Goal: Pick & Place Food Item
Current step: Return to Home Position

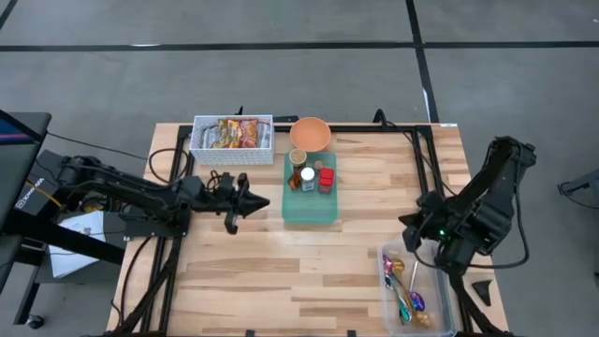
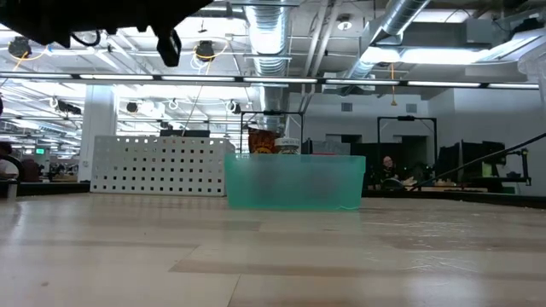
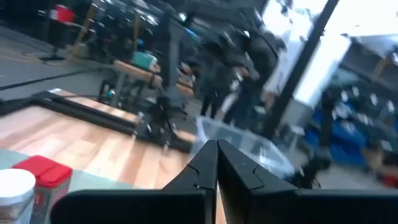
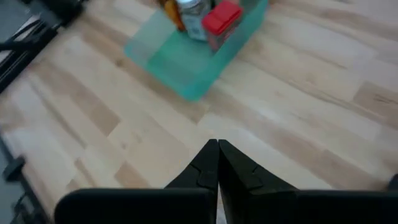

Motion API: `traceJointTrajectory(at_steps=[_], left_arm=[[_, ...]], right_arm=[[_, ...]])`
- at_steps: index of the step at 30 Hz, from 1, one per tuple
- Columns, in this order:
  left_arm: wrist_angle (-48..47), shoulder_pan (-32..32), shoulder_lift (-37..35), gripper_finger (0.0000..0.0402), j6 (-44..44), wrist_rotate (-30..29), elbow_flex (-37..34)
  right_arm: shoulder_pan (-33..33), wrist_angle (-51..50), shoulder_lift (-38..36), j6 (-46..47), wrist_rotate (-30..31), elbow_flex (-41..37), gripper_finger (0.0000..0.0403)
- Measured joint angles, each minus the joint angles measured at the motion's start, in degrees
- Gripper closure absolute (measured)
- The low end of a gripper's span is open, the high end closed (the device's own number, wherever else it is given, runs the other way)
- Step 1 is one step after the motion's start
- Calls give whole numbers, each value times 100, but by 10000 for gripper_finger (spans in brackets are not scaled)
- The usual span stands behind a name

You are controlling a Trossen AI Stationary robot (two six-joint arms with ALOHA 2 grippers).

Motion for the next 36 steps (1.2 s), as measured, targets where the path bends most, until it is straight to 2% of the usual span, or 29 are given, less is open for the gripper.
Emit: traceJointTrajectory(at_steps=[6,12,15,20,24,33,36], left_arm=[[-453,-34,-553,401,606,670,-308],[-694,-28,-1861,401,962,765,-1122],[-920,-22,-2542,401,957,765,-1498],[-1817,156,-3538,401,1048,708,-1839],[-2208,430,-4269,401,1246,789,-1992],[-3872,1095,-5637,401,1212,1500,-1991],[-4210,1254,-5785,402,1274,1549,-1986]], right_arm=[[-394,54,2,395,-93,0,403],[-525,441,2,466,-813,0,403],[-525,444,11,765,-849,0,403],[-525,452,17,898,-841,0,403],[-525,478,17,1037,-834,0,403],[-525,574,17,1044,-827,0,403],[-525,582,17,1043,-815,0,403]])
